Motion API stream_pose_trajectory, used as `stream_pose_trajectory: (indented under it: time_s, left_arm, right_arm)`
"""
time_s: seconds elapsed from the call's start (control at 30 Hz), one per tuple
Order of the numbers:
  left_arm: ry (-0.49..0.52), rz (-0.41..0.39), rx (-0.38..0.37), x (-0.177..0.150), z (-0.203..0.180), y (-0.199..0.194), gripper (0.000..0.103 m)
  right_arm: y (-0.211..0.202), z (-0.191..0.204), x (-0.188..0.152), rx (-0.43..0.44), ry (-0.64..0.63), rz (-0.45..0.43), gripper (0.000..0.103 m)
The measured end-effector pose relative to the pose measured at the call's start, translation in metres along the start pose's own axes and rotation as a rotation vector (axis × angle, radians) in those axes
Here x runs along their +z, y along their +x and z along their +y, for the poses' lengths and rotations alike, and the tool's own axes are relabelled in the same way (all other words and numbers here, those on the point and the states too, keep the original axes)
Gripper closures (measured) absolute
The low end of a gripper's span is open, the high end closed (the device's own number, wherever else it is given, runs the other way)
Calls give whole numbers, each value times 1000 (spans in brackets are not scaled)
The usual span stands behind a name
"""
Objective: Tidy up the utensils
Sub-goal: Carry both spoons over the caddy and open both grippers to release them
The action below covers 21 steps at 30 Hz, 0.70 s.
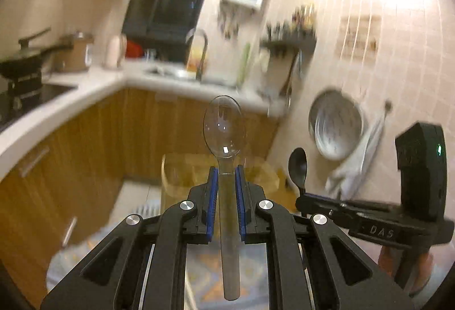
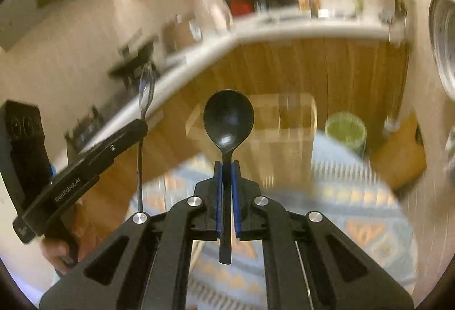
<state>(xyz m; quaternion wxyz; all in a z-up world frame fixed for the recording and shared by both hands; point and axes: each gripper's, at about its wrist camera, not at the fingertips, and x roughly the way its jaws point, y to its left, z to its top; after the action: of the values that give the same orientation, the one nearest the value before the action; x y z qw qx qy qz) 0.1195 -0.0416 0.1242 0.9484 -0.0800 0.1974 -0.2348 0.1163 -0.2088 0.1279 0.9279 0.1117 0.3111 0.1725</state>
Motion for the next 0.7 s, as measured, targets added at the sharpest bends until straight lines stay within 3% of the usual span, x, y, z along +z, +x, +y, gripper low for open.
stream_pose_trajectory:
  time_s: [0.17,0.37,0.5,0.7]
  left_arm:
    - [39,-178,53,21,-6,18,93]
    - [40,-287,131,25,-5,42,93]
    - [62,-307,189,23,3,70,93]
    - [116,-308,263,4,7,102,93]
  right_arm:
    - [10,-3,31,-89,-44,-222,98]
    - [31,-16,42,-205,-100,-377,98]
    - [54,-33,41,-253,-111,-412,98]
    - [86,-60,29,-266,-82,-381,98]
